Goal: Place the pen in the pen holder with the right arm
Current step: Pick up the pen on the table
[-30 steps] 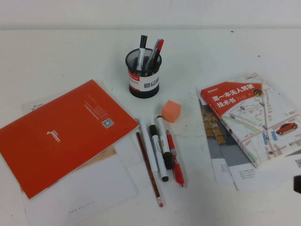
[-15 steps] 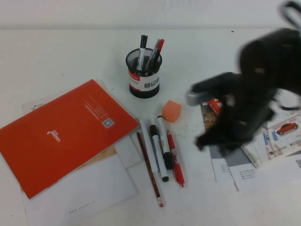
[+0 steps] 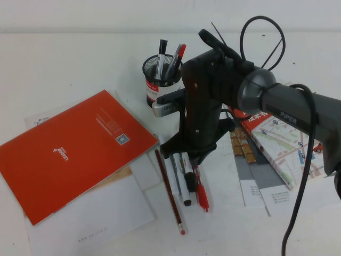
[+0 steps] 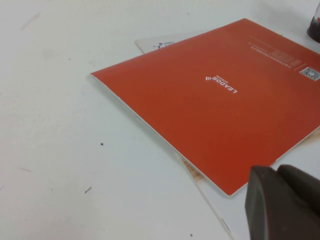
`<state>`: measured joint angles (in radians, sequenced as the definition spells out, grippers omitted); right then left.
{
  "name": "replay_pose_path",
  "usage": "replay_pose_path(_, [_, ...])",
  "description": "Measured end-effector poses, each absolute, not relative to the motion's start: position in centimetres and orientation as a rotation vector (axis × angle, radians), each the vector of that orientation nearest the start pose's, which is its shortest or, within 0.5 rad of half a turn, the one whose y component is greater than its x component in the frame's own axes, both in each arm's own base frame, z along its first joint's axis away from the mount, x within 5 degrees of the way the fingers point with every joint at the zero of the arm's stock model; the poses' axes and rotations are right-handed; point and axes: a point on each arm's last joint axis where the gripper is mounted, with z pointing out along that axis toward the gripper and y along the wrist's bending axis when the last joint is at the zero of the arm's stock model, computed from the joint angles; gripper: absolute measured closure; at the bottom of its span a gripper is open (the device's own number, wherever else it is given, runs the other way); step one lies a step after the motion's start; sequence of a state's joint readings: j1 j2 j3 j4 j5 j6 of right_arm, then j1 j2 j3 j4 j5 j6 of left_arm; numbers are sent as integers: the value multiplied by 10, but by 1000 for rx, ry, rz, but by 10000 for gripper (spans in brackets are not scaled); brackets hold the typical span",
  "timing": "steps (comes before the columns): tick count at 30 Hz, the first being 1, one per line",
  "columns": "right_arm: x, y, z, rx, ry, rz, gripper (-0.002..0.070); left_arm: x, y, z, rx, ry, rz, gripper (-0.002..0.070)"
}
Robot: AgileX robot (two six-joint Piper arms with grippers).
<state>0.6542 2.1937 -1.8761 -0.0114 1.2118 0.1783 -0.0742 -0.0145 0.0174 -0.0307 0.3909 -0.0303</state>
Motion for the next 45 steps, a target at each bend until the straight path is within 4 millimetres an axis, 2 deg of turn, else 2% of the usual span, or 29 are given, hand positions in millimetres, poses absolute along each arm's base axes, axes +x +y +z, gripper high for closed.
replay_pose_path(3, [364, 277, 205, -713, 2928, 55, 577, 52, -5, 173, 22, 1878, -104, 678])
replay_pose_path(7, [364, 276, 205, -706, 2933, 49, 409, 52, -5, 173, 22, 1878, -104, 678])
replay_pose_path(10, [365, 275, 205, -690, 2926, 14, 368, 52, -5, 173, 22, 1878, -104, 678])
replay_pose_path(18, [368, 271, 204, -669, 2912, -53, 388, 52, -5, 173, 18, 1879, -110, 677])
replay_pose_path(21, [370, 272, 196, -667, 2930, -62, 388, 52, -5, 173, 18, 1879, -110, 678])
replay_pose_path(34, [370, 277, 190, -638, 2964, 18, 395, 52, -5, 173, 16, 1879, -112, 678])
replay_pose_path(37, [368, 280, 182, -625, 3005, 53, 414, 52, -5, 173, 16, 1879, -112, 678])
replay_pose_path(42, [368, 280, 180, -627, 3010, 49, 465, 52, -5, 173, 16, 1879, -112, 677])
replay_pose_path(45, [368, 280, 181, -623, 3008, 51, 554, 52, -5, 173, 15, 1879, -114, 677])
